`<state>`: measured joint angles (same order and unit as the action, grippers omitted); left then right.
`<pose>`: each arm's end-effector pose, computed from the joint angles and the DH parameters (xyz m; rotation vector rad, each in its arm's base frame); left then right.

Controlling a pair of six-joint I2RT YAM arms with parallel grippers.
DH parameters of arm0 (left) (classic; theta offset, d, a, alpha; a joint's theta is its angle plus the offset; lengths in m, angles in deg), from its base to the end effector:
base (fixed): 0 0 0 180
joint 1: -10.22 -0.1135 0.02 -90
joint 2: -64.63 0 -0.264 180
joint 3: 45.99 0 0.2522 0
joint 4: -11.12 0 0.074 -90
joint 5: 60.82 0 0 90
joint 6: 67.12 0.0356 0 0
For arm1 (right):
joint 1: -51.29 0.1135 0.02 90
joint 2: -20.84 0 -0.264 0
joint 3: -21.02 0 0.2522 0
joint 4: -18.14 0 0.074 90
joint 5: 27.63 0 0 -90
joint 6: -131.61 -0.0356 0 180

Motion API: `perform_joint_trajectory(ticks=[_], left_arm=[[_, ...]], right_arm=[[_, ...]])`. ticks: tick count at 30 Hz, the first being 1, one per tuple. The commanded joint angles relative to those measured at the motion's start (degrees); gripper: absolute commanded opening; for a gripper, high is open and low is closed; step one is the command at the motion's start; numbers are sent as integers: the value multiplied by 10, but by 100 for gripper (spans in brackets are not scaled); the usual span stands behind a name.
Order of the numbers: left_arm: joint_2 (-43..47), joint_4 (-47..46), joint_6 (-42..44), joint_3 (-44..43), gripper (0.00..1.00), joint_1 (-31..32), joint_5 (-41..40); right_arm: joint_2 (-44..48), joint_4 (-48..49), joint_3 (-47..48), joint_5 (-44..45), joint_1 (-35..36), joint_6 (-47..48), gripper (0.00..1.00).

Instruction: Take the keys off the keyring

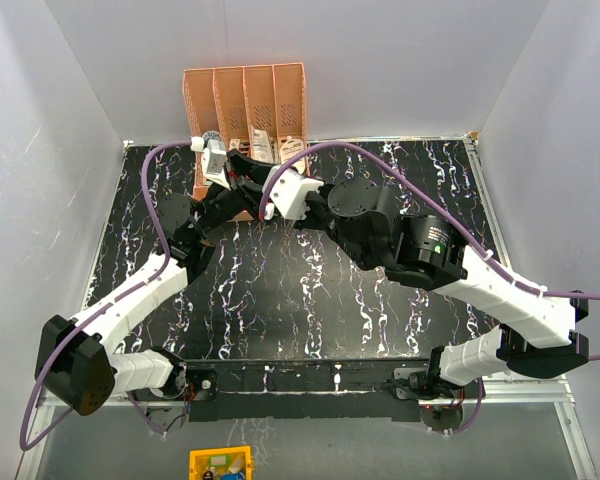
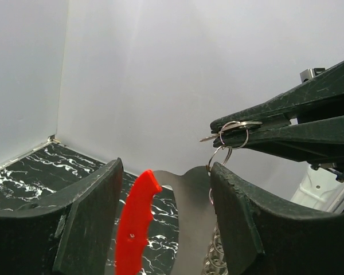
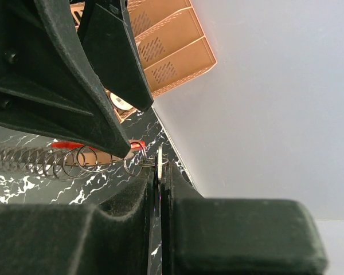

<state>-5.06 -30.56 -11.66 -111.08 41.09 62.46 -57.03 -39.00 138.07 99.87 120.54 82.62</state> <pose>0.2153 -0.1515 0.4034 0.5504 0.9869 -1.2953 0.1114 0.2329 0.4994 -1.2045 1.3727 -0.2692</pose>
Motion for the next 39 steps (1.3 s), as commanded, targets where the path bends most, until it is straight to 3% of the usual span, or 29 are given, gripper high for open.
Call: perform_joint_trajectory(ticks=[1,27,39], left_arm=[[2,-53,-7,-10,61,0,-1],[-28,-103,-60,-12,57,0,17],[-69,-161,-119,-10,43,11,51]], right_arm=[[15,43,8,1,-1,-2,0],[13,64,-6,-4,-1,-2,0],[16,98,-22,1,-1,6,0]])
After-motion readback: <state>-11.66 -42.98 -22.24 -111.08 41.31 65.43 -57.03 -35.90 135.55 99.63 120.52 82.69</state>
